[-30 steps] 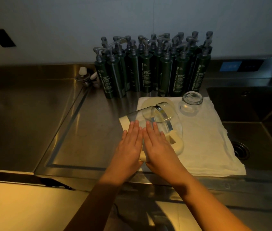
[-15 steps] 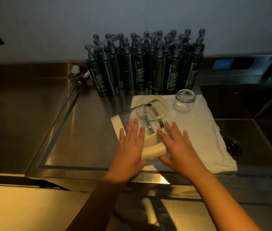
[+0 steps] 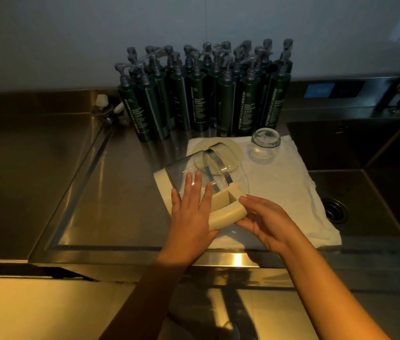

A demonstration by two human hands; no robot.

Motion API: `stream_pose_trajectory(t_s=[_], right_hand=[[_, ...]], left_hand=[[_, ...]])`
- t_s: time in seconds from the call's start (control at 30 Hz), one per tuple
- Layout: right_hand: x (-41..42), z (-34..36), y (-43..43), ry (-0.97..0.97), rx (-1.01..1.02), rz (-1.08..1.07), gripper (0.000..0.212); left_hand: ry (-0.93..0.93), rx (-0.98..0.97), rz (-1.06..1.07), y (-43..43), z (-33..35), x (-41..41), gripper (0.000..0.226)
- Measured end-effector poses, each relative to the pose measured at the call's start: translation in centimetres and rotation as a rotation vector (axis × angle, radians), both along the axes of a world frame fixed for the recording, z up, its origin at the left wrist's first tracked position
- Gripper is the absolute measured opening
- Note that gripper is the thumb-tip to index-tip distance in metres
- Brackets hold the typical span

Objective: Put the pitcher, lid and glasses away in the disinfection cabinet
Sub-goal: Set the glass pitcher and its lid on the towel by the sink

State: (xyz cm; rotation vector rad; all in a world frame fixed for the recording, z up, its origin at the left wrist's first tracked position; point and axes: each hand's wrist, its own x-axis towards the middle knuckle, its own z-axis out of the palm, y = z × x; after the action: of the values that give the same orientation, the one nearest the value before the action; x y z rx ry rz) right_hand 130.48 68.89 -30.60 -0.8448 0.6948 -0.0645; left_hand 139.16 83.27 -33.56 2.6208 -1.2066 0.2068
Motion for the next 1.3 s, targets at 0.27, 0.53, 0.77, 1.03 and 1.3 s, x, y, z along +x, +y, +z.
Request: stream_pose_trajectory(t_s=[0.27, 0.53, 0.77, 1.03, 1.3], right_hand=[[2.1, 2.2, 1.9, -0.012, -0.097, 0.053, 0.043], [4.3, 4.1, 5.2, -0.052, -0.228, 0.081, 0.041], [6.3, 5.0, 7.6, -0.148, -0.322, 0.186, 0.042], [7.6, 4.4, 8.0, -0.218, -1.047, 0.223, 0.037], [10.1, 3.4, 6.2, -0.297, -1.634, 0.288, 0.052]], left_hand=[[0.150, 0.009, 0.112, 2.1, 1.2, 0.4, 0.094], [0.188, -0.277, 0.173, 3.9, 3.1, 0.1, 0.059], [0.247, -0.468, 0.273, 4.7, 5.3, 1.2, 0.037], [0.600, -0.593, 0.364, 6.3, 6.9, 2.5, 0.023], [0.599, -0.529, 0.444, 7.6, 7.9, 6.0, 0.028]])
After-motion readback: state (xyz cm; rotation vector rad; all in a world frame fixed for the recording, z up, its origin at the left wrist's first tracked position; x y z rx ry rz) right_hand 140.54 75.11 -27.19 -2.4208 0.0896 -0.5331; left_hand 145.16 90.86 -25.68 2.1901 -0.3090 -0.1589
